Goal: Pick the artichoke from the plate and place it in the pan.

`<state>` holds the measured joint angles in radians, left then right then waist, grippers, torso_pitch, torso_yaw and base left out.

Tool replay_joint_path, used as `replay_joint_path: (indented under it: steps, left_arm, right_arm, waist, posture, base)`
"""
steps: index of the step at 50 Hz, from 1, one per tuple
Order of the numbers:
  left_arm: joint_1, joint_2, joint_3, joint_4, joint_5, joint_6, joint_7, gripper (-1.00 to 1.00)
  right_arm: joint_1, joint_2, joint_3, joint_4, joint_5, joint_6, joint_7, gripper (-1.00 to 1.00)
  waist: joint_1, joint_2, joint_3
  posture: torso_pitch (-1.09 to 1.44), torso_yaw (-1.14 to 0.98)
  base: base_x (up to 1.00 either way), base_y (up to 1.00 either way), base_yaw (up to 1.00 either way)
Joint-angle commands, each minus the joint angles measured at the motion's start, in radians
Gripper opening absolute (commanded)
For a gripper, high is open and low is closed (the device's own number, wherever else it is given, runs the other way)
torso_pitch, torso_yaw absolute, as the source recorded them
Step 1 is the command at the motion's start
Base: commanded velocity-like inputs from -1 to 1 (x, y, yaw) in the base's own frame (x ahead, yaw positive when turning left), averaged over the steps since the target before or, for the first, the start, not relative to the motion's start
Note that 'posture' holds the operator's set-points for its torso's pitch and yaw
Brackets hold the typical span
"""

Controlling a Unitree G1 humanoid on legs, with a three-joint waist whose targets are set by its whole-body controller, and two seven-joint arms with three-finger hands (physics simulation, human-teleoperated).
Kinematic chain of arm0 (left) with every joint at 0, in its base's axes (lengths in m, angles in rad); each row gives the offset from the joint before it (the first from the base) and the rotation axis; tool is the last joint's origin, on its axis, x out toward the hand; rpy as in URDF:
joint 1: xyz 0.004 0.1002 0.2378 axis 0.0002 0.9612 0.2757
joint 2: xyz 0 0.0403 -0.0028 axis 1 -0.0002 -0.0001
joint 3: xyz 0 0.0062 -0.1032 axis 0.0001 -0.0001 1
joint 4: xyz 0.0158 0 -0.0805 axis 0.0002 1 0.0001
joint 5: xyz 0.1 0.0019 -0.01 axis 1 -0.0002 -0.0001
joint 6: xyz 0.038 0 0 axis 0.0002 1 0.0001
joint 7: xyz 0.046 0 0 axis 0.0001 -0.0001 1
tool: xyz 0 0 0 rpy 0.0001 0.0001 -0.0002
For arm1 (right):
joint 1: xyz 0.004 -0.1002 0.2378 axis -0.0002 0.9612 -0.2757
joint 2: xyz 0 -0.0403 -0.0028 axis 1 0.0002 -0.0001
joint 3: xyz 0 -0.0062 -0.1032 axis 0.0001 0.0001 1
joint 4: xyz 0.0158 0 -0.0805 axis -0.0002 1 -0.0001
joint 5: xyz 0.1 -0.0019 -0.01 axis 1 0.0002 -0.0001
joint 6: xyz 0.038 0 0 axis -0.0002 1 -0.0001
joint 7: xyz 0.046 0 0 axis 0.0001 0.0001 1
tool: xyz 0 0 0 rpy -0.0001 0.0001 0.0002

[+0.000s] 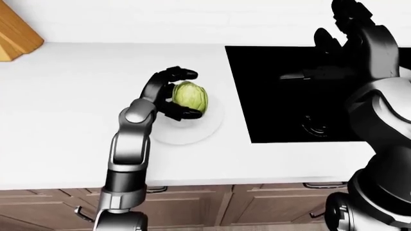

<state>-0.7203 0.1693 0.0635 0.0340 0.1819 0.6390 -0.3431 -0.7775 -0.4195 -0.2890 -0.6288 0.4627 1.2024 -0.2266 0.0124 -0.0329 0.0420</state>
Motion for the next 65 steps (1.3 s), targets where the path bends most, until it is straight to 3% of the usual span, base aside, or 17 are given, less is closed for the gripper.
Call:
replay_joint_path:
  steps: [1,9,11,15,27,39,40,45,47,51,52,53,54,55,56,59,65]
  left_arm:
    - [-0.048,0.011,0.014,-0.039,-0.017,-0.042,0.02,0.05]
    - [-0.068,0.023,0.026,-0.039,-0.063,-0.025,0.051,-0.18]
    - [-0.07,0.024,0.026,-0.036,-0.071,-0.026,0.059,-0.44]
    - [-0.081,0.029,0.032,-0.038,-0.091,-0.019,0.075,-0.59]
    - [-0.122,0.059,0.051,-0.048,-0.156,0.016,0.122,-0.72]
    - [-0.155,0.083,0.065,-0.054,-0.212,0.051,0.157,-0.69]
    - [-0.159,0.086,0.065,-0.055,-0.215,0.055,0.159,-0.69]
    - [-0.164,0.09,0.065,-0.06,-0.225,0.062,0.168,-0.69]
    - [-0.163,0.091,0.065,-0.069,-0.228,0.071,0.17,-0.69]
    - [-0.153,0.094,0.066,-0.077,-0.232,0.071,0.171,-0.69]
    - [-0.152,0.094,0.067,-0.072,-0.233,0.066,0.172,-0.69]
    - [-0.151,0.098,0.069,-0.067,-0.235,0.059,0.169,-0.68]
    - [-0.156,0.104,0.074,-0.04,-0.238,0.037,0.166,-0.68]
    - [-0.162,0.107,0.076,-0.025,-0.24,0.027,0.165,-0.68]
    - [-0.165,0.109,0.077,-0.019,-0.242,0.024,0.166,-0.69]
    - [-0.161,0.11,0.074,-0.008,-0.243,0.009,0.171,-0.68]
    - [-0.15,0.103,0.071,-0.015,-0.247,0.006,0.179,-0.69]
  right_arm:
    - [-0.027,-0.011,-0.009,-0.016,-0.004,-0.028,-0.002,1.0]
    - [-0.03,-0.011,-0.009,-0.019,-0.005,-0.024,-0.002,1.0]
    - [-0.032,-0.012,-0.01,-0.019,-0.004,-0.021,-0.003,1.0]
    - [-0.03,-0.011,-0.011,-0.018,-0.003,-0.024,-0.003,1.0]
    - [-0.059,-0.018,-0.011,-0.033,-0.004,0.06,-0.022,1.0]
    - [-0.072,-0.009,-0.007,-0.046,-0.054,0.151,-0.004,1.0]
    - [-0.072,-0.007,-0.005,-0.046,-0.057,0.151,0.0,1.0]
    - [-0.071,-0.003,-0.006,-0.046,-0.071,0.151,0.016,1.0]
    - [-0.072,-0.001,-0.005,-0.048,-0.075,0.154,0.018,1.0]
    - [-0.069,0.005,0.001,-0.043,-0.088,0.144,0.025,1.0]
    - [-0.066,0.008,0.008,-0.036,-0.094,0.133,0.027,1.0]
    - [-0.063,0.012,0.017,-0.026,-0.103,0.119,0.028,1.0]
    - [-0.058,0.017,0.026,-0.014,-0.113,0.101,0.031,1.0]
    - [-0.055,0.02,0.033,-0.006,-0.121,0.089,0.035,1.0]
    - [-0.054,0.022,0.035,-0.002,-0.127,0.085,0.038,1.0]
    - [-0.05,0.021,0.022,-0.011,-0.132,0.093,0.055,1.0]
    - [-0.054,0.012,-0.023,-0.07,-0.12,0.159,0.07,1.0]
  waist:
    - [0.0,-0.001,-0.029]
    - [0.001,0.0,-0.03]
    - [0.001,0.0,-0.03]
    - [0.001,0.0,-0.03]
    - [0.001,0.002,-0.027]
    - [0.001,0.003,-0.022]
    - [-0.001,0.006,-0.041]
    - [0.001,0.054,-0.035]
    - [0.0,0.055,-0.04]
    - [0.002,0.01,-0.021]
    - [0.002,-0.011,-0.023]
    - [0.001,-0.05,-0.036]
    - [0.005,-0.065,-0.046]
    - [0.0,-0.045,-0.032]
    - [0.004,-0.046,-0.03]
    - [0.006,-0.011,-0.033]
    - [0.013,0.028,-0.027]
  posture:
    - [0.0,0.0]
    - [0.0,0.0]
    - [0.0,0.0]
    - [0.0,0.0]
    - [0.0,0.0]
    - [0.0,0.0]
    - [0.0,0.0]
    - [0.0,0.0]
    - [0.0,0.0]
    - [0.0,0.0]
    - [0.0,0.0]
    - [0.0,0.0]
    - [0.0,0.0]
    - [0.0,0.0]
    - [0.0,0.0]
    - [0.0,0.0]
    - [0.0,0.0]
  base:
    - [0.0,0.0,0.0]
    - [0.0,0.0,0.0]
    - [0.0,0.0,0.0]
    - [0.0,0.0,0.0]
    - [0.0,0.0,0.0]
    - [0.0,0.0,0.0]
    - [0.0,-0.09,0.0]
    - [0.0,-0.21,0.0]
    - [0.0,-0.25,0.0]
    - [0.0,-0.25,0.0]
    - [0.0,-0.25,0.0]
    - [0.0,-0.26,0.0]
    - [0.0,-0.24,0.0]
    - [0.0,-0.24,0.0]
    - [0.0,-0.25,0.0]
    - [0.0,-0.24,0.0]
    - [0.0,-0.24,0.0]
